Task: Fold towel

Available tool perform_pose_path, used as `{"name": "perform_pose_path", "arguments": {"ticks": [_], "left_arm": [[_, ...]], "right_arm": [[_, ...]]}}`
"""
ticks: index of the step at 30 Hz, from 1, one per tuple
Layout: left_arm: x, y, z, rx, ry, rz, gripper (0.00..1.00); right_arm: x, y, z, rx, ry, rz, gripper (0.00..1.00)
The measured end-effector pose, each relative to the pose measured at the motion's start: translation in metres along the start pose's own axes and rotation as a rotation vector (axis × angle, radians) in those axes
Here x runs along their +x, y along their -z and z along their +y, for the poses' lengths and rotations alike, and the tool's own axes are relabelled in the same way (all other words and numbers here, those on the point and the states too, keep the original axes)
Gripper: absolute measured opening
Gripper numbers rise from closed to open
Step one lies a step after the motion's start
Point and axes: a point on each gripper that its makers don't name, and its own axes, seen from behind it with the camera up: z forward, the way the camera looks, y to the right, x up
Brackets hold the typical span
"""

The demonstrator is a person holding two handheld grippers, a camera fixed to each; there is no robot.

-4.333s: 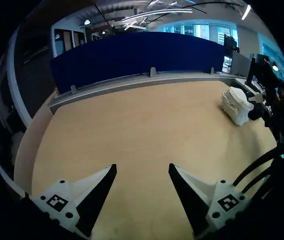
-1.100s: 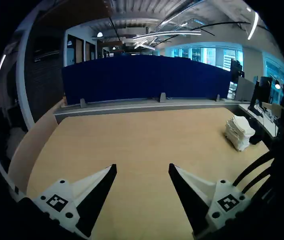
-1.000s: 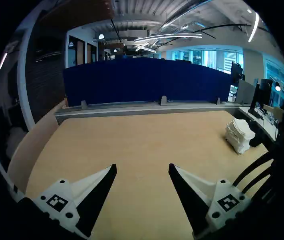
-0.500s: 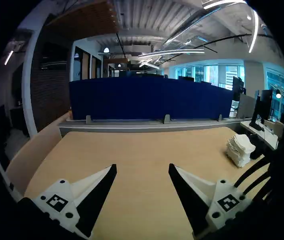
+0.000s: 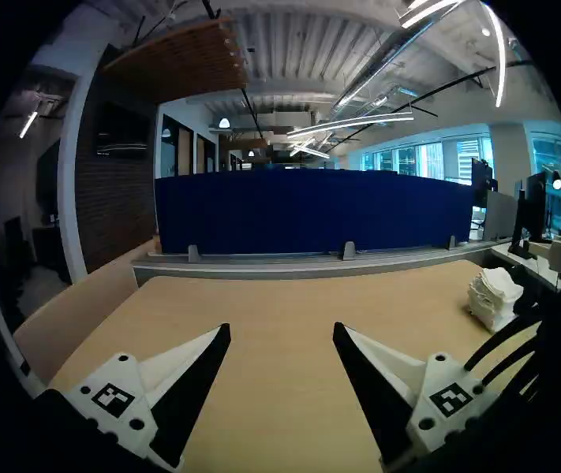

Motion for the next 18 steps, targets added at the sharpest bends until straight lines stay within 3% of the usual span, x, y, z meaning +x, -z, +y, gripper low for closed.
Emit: {"name": "perform_pose_path", "arguments": {"ticks": [11,18], "left_arm": [[-0.036,-0.011,-0.005,0.052,-0.056,0.064,0.97],[-0.056,-0.021,-0.011,0.064,-0.049,0.103,0.97]], "right_arm": [[-0.026,-0.015,0.006,0.003,0.03,-0.041,1.0],[-0.029,-0.03,0.011,-0.026,0.076,-0.033,1.0]]}}
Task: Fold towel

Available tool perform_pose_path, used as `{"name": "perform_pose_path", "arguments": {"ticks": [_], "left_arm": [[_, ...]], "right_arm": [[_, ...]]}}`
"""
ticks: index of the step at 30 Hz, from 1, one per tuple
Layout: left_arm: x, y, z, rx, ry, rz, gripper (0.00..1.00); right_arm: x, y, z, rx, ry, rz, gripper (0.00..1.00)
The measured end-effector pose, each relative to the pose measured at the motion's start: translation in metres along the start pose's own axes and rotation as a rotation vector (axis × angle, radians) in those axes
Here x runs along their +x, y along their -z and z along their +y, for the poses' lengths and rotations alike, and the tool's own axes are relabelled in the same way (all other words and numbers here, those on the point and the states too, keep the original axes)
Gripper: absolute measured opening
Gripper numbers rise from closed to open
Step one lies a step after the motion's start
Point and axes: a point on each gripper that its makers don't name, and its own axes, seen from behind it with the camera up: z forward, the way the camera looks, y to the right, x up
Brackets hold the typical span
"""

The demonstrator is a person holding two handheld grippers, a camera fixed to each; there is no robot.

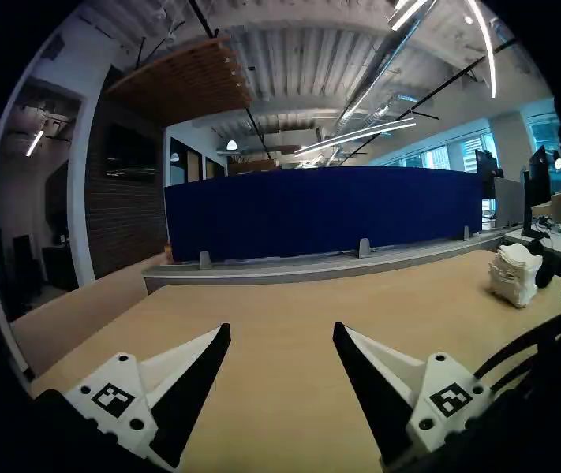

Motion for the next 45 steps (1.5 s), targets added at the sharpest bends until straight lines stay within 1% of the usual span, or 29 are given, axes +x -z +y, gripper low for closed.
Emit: {"name": "perform_pose_path", "arguments": {"ticks": [6,9,15,18,20,26,29,36,39,45], "left_arm": [[-0.015,-0.01,-0.005,0.002,0.011,0.035,0.97],[-0.024,-0.013,-0.009,0.004,0.019,0.045,0.97],[-0.037,-0.017,-0.013,0.001,0.051,0.059,0.97],[-0.038,-0.016,-0.014,-0.004,0.065,0.067,0.97],[-0.038,-0.016,-0.011,-0.012,0.076,0.076,0.97],[-0.037,-0.016,-0.007,-0.03,0.061,0.091,0.97],[-0.037,-0.016,-0.009,-0.032,0.071,0.095,0.97],[-0.038,-0.014,-0.01,-0.034,0.073,0.1,0.97],[-0.038,-0.014,-0.01,-0.033,0.071,0.1,0.97],[-0.037,-0.014,-0.01,-0.031,0.072,0.1,0.97]], "right_arm": [[-0.013,-0.009,-0.01,0.011,0.003,-0.005,1.0],[-0.019,-0.012,-0.014,0.016,0.004,-0.01,1.0],[-0.028,-0.013,-0.019,0.017,0.029,-0.012,1.0],[-0.029,-0.013,-0.024,0.021,0.036,-0.016,1.0],[-0.029,-0.014,-0.027,0.025,0.042,-0.017,1.0],[-0.024,-0.014,-0.032,0.03,0.05,-0.013,1.0],[-0.023,-0.015,-0.033,0.029,0.051,-0.012,1.0],[-0.017,-0.015,-0.025,0.017,0.047,0.009,1.0],[-0.013,-0.013,-0.018,0.001,0.032,0.028,1.0],[-0.002,-0.005,0.004,-0.032,-0.014,0.093,1.0]]}}
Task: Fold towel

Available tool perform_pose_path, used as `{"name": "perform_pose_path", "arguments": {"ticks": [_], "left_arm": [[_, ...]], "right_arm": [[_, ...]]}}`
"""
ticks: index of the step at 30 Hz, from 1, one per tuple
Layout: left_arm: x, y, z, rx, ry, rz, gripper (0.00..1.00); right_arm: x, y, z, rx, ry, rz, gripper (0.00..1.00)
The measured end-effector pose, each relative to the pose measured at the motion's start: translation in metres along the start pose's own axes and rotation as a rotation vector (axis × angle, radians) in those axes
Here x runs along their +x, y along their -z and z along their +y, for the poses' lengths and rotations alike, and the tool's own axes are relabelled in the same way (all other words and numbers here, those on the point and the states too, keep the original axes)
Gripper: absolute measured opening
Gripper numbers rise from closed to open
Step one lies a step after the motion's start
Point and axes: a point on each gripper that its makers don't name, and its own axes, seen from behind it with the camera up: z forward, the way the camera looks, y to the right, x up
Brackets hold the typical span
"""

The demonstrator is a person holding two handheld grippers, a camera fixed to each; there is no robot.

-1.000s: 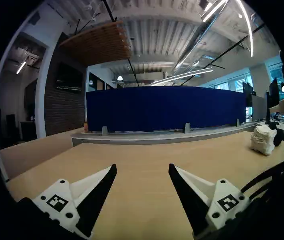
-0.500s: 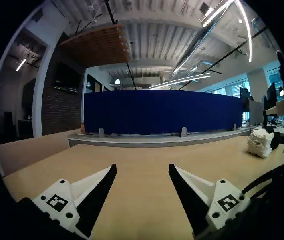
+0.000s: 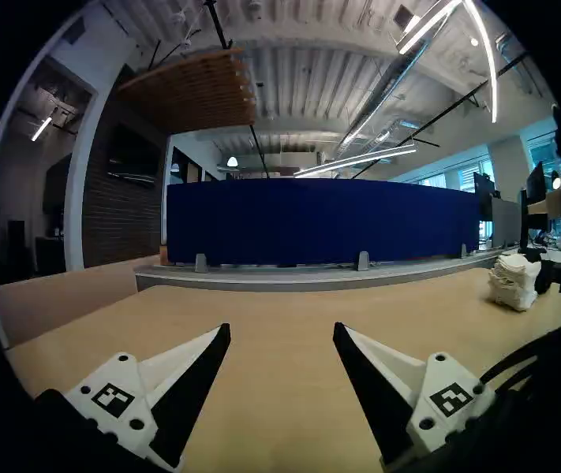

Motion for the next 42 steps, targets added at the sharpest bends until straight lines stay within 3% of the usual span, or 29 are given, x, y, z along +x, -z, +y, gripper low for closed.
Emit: {"name": "perform_pose_path", "arguments": {"ticks": [9,17,27,33,42], "left_arm": [[0.001,0.0,0.0,0.0,0.0,0.0,0.97],[0.001,0.0,0.0,0.0,0.0,0.0,0.97],[0.001,0.0,0.0,0.0,0.0,0.0,0.97],[0.001,0.0,0.0,0.0,0.0,0.0,0.97],[0.001,0.001,0.0,0.0,0.0,0.0,0.97]], "right_arm": [[-0.021,0.008,0.024,-0.01,-0.028,0.057,1.0],[-0.058,0.002,0.049,-0.048,-0.001,0.065,1.0],[-0.104,-0.009,0.063,-0.061,-0.042,0.043,1.0],[-0.109,-0.009,0.073,-0.088,-0.055,0.047,1.0],[-0.114,-0.005,0.069,-0.069,-0.054,0.058,1.0]]}}
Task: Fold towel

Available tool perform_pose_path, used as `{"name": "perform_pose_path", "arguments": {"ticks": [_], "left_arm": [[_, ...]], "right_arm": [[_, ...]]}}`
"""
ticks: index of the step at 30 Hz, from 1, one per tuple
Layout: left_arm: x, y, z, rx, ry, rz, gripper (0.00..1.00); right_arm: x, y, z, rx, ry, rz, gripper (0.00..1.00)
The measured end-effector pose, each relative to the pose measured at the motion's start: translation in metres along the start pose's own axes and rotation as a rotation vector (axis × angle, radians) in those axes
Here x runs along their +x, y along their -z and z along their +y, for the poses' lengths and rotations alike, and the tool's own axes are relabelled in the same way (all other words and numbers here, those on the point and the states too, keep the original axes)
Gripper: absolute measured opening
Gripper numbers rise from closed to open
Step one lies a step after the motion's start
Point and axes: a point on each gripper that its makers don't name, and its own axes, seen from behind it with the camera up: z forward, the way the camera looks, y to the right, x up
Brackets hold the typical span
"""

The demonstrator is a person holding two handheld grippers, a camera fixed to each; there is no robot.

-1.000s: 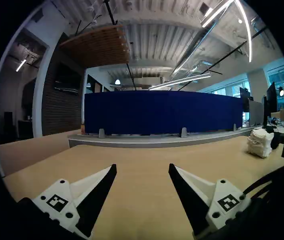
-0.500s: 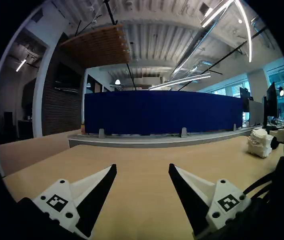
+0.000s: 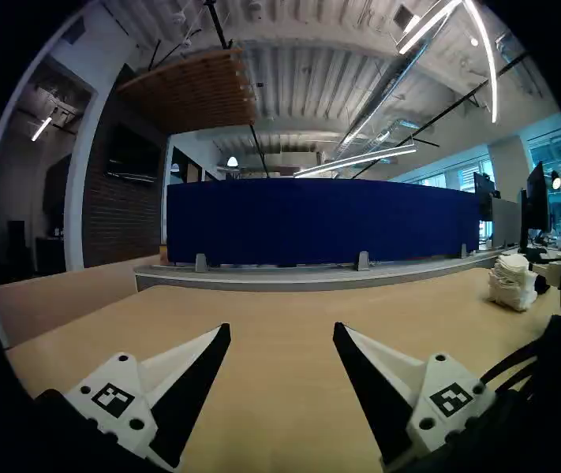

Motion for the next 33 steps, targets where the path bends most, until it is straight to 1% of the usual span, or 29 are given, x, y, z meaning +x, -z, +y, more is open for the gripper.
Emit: {"name": "perform_pose_path", "arguments": {"ticks": [9,33], "left_arm": [[0.0002,-0.0002,-0.0001,0.0,0.0,0.0,0.97],[-0.0003,0.0007,0.0003,0.0,0.0,0.0,0.97]], "right_arm": [[0.0006,0.0042,-0.003,0.01,0.003,0.017,1.0],[0.0001,0.0064,-0.0012,0.011,-0.002,0.016,1.0]]}}
